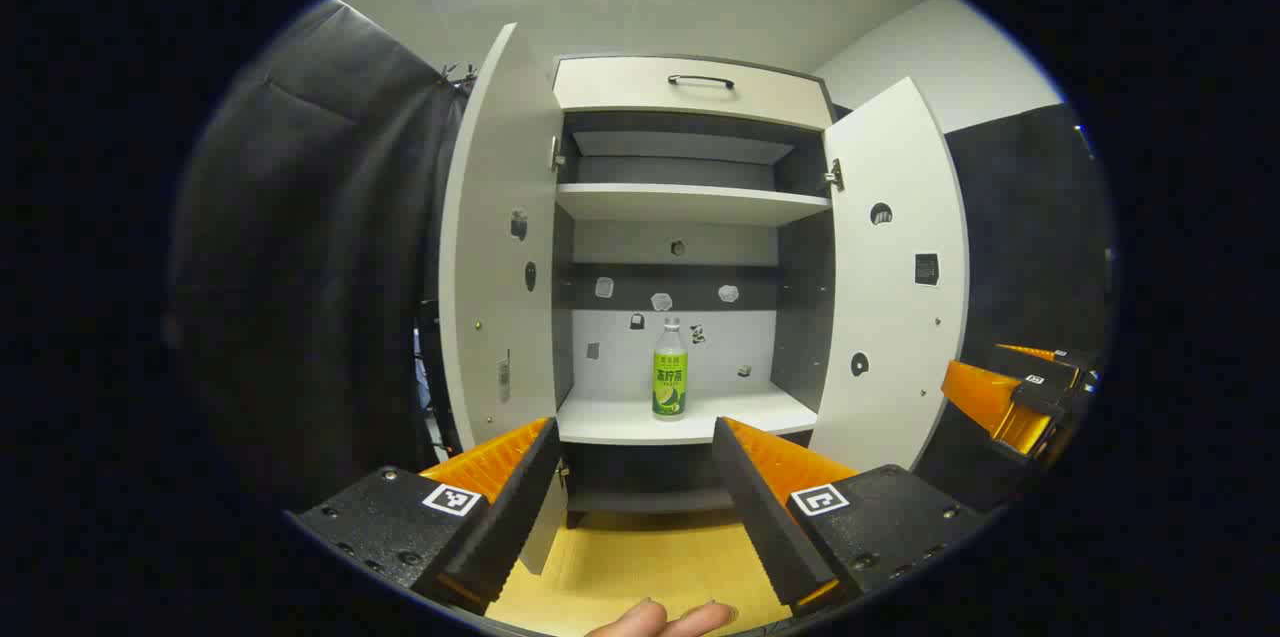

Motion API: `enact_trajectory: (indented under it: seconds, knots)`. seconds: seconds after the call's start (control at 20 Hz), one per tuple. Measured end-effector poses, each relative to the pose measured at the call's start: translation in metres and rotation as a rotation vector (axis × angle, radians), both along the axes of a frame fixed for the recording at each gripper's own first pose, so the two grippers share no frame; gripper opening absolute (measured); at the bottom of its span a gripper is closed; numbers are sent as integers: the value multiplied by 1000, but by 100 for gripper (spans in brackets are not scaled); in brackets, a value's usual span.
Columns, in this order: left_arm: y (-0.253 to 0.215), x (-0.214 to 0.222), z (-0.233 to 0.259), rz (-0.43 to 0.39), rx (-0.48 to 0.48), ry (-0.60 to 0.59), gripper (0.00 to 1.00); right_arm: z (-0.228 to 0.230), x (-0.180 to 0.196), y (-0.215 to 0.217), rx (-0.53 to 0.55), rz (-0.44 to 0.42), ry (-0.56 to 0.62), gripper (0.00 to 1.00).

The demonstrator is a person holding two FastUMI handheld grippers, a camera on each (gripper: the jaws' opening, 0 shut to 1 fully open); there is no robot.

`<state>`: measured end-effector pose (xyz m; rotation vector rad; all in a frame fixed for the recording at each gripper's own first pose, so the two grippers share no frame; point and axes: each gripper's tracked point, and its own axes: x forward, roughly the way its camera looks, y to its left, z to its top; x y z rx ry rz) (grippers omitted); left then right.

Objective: Grasp the bottle in the cabinet with the left hand and place it on the coaster, then close the right door with the right hand and the left door with the left hand.

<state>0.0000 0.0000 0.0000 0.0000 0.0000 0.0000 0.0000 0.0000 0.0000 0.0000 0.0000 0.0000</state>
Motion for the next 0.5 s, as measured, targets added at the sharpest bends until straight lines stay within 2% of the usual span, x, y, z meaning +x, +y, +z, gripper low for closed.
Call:
enact_trajectory:
  seconds: [0.05, 0.25, 0.5]
  knots:
    - [-1, -1, -1, 2, -7, 9, 96, 2, 0, 1, 2, 2, -9, 94]
    - [9, -5, -5, 31, -10, 34, 97, 6, 0, 17, 16, 57, -15, 96]
    - [24, 10, -1, 55, 1, 26, 97, 1, 9, 18, -20, 39, -1, 96]
